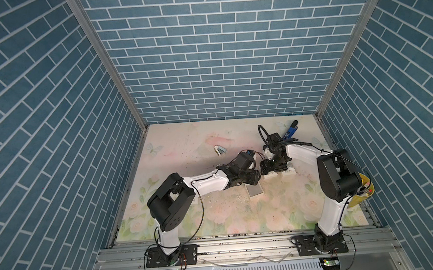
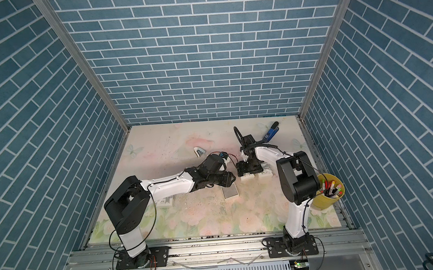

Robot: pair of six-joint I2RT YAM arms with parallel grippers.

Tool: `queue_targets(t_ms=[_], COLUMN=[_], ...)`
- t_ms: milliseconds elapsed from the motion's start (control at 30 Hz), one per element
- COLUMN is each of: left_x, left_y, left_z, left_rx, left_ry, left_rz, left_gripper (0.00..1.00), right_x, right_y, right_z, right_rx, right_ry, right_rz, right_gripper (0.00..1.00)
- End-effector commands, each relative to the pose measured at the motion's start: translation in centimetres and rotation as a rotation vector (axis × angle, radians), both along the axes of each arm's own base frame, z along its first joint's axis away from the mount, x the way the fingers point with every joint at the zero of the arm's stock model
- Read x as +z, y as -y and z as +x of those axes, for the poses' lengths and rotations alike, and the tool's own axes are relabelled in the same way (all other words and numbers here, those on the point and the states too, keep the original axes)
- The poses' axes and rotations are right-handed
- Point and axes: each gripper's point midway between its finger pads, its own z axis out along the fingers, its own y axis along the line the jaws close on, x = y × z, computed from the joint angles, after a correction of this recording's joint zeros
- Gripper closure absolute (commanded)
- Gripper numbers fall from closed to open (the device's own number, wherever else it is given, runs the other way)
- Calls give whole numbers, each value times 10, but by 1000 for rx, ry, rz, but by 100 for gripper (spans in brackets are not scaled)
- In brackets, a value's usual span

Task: Take the necklace out of the lift-off lid jewelry box
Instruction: Pick up the lid from the center of the board.

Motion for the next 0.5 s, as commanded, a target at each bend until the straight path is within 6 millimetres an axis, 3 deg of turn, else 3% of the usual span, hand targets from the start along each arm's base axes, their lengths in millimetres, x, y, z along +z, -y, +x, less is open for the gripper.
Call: queue_targets(t_ms=[0, 233, 467], left_x=[-5, -5, -3], left_y=[0, -4, -12], left_z=[-1, -1, -2], left_rx=[-9, -4, 8], left_ry=[-4, -5, 0], left_rz=[20, 25, 29], left_gripper=[46, 46, 46], right_x=[0, -2, 9], right_y=[-5, -6, -5], right_z=[7, 7, 3], right_rx=[50, 54, 53], right_ry=[10, 1, 9], right_rz=[17, 19, 29], right_gripper=[19, 25, 27])
